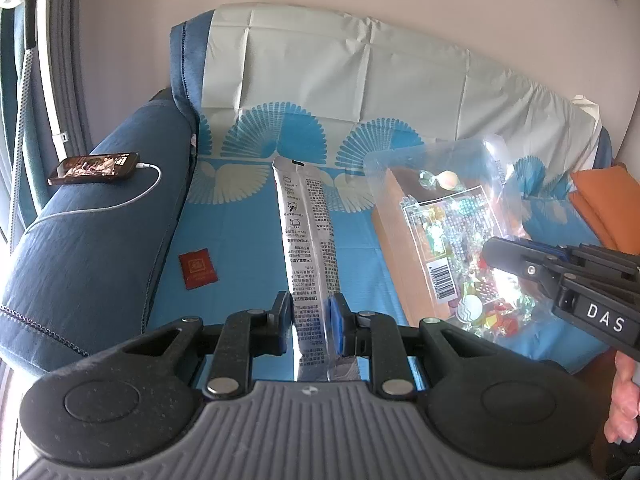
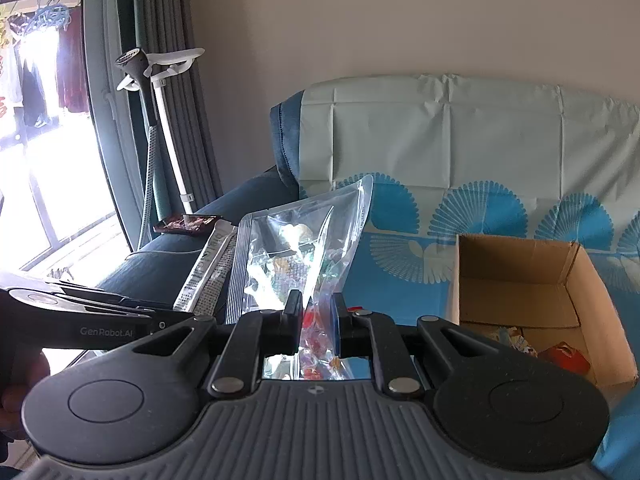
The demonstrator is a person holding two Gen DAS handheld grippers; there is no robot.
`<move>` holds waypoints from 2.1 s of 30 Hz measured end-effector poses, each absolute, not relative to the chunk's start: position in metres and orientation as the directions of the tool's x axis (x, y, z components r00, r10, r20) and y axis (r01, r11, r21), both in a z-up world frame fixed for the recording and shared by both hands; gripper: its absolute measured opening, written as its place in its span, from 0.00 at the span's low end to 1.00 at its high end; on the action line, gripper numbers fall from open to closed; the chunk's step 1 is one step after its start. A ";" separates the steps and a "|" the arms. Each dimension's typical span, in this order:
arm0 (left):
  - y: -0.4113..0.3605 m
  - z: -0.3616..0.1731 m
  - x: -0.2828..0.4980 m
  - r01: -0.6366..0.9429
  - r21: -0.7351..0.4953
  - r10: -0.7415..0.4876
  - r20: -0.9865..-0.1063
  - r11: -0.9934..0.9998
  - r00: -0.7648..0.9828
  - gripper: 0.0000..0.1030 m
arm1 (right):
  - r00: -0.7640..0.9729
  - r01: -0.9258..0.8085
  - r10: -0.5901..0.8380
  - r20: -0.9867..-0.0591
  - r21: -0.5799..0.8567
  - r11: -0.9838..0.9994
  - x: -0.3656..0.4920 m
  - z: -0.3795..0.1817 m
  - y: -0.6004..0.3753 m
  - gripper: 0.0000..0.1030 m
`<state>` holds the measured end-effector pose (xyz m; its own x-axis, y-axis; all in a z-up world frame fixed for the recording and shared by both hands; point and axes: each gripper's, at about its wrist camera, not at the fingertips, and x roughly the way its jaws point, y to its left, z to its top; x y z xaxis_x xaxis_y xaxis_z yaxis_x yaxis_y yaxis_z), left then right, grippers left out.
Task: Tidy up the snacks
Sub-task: 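Lift the silver strip and candy bag and carry them over the box, then open the left tool over the box while the right tool releases the candy bag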
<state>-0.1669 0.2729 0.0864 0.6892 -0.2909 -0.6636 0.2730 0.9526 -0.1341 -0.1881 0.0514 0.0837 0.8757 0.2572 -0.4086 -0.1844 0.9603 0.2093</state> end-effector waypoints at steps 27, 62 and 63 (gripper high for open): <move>0.227 0.105 -0.143 0.382 -0.107 -0.361 -0.626 0.918 0.692 0.23 | 0.908 -0.057 0.139 -0.396 0.211 0.976 -0.187 0.079 0.023 0.15; 0.118 0.083 -0.079 0.528 -0.157 -0.489 -0.651 0.835 0.580 0.23 | 0.890 0.128 -0.018 -0.456 0.211 0.969 -0.156 0.047 -0.050 0.15; 0.112 0.080 -0.076 0.533 -0.166 -0.497 -0.654 0.830 0.571 0.23 | 0.889 0.140 -0.030 -0.456 0.209 0.968 -0.155 0.046 -0.055 0.15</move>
<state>-0.0758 0.1123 0.0804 0.5706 -0.4971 -0.6537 0.5328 0.8298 -0.1659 -0.1547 -0.0547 0.0460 0.8894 -0.0300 -0.4561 0.1398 0.9679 0.2090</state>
